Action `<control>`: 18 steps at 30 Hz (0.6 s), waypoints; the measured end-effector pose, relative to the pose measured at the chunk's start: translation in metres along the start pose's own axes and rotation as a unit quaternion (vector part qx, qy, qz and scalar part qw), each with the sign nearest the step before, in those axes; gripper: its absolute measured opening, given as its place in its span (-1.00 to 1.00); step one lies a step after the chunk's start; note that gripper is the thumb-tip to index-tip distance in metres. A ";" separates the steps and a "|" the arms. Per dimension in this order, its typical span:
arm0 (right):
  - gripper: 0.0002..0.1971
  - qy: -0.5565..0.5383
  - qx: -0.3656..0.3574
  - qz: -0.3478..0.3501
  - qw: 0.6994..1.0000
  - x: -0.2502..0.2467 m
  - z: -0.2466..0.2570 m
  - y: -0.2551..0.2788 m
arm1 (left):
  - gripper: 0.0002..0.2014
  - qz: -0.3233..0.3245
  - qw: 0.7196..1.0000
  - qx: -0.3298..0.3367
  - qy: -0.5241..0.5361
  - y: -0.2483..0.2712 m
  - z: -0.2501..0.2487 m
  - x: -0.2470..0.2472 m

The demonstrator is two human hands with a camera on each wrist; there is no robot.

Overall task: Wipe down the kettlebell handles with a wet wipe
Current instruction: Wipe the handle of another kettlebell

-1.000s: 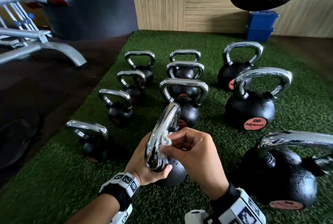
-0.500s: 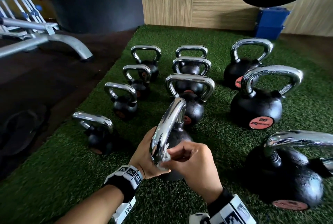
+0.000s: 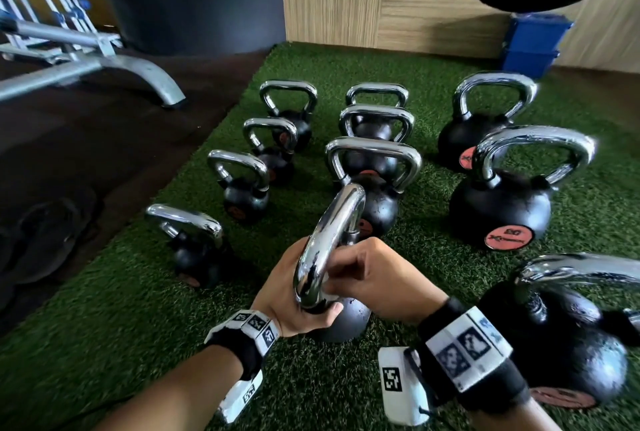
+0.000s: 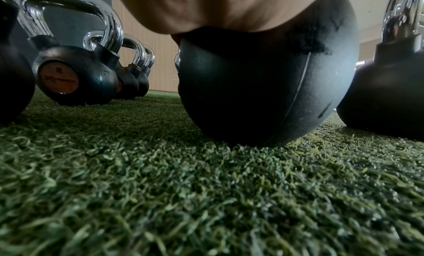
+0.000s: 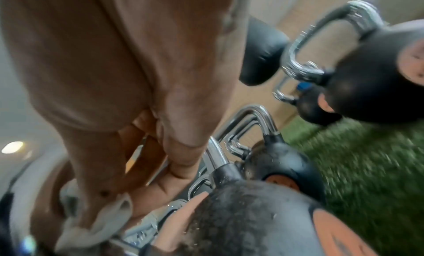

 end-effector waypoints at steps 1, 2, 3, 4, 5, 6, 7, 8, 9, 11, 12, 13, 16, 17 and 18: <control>-0.78 -0.032 0.007 0.008 0.999 0.000 -0.002 0.000 | -0.05 0.000 1.000 -0.003 0.000 0.000 0.000 -0.001; -0.80 -0.053 0.014 0.009 0.998 0.000 -0.004 -0.001 | -0.07 0.000 1.000 0.000 -0.003 0.000 -0.001 -0.001; -0.82 -0.063 0.020 0.009 0.998 -0.001 -0.006 -0.002 | -0.11 0.000 1.000 0.007 -0.006 0.000 -0.004 -0.001; -0.84 -0.065 0.024 0.009 0.998 0.000 -0.007 -0.004 | -0.17 -0.003 1.000 0.014 -0.008 0.001 -0.006 -0.002; -0.85 -0.068 0.029 0.008 0.997 0.000 -0.009 -0.006 | -0.21 -0.008 1.000 0.019 -0.008 0.001 -0.008 -0.003; -0.84 -0.081 0.032 0.008 0.996 0.001 -0.010 -0.007 | -0.23 -0.015 1.000 0.022 -0.008 0.001 -0.011 -0.004; -0.83 -0.107 0.036 0.006 0.994 0.002 -0.011 -0.008 | -0.22 -0.018 1.000 0.023 -0.009 0.000 -0.012 -0.004; -0.79 -0.147 0.040 0.003 0.988 0.003 -0.013 -0.008 | -0.21 -0.011 1.000 0.027 -0.007 0.000 -0.014 -0.002; -0.75 -0.196 0.045 0.002 0.980 0.005 -0.016 -0.007 | -0.21 0.002 0.999 0.035 -0.003 -0.001 -0.016 0.001; -0.64 -0.306 0.051 0.001 0.951 0.010 -0.020 -0.004 | -0.26 0.021 0.999 0.049 -0.004 -0.002 -0.019 0.005; -0.60 -0.360 0.052 0.000 0.931 0.012 -0.021 -0.004 | -0.27 0.020 0.999 0.049 -0.011 -0.002 -0.020 0.004; -0.56 -0.409 0.051 -0.005 0.911 0.013 -0.022 -0.004 | -0.24 0.014 0.999 0.048 -0.018 -0.002 -0.020 0.002; -0.58 -0.521 0.021 -0.050 0.852 0.010 -0.023 -0.009 | -0.10 -0.023 0.996 0.063 -0.053 0.002 -0.028 -0.006; -0.62 -0.550 0.010 -0.075 0.832 0.007 -0.024 -0.011 | -0.10 -0.034 0.996 0.066 -0.057 0.003 -0.029 -0.007; -0.65 -0.573 0.004 -0.103 0.813 0.004 -0.027 -0.012 | -0.12 -0.039 0.995 0.068 -0.058 0.003 -0.030 -0.008</control>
Point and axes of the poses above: each hand's wrist, its own y-axis away from the middle knuckle, its own x-axis out of the palm, z = x × y, the point moved 10 cm from there along -y, towards the middle knuckle, and after that the axes turned 1 degree about x, right-handed, at the moved point
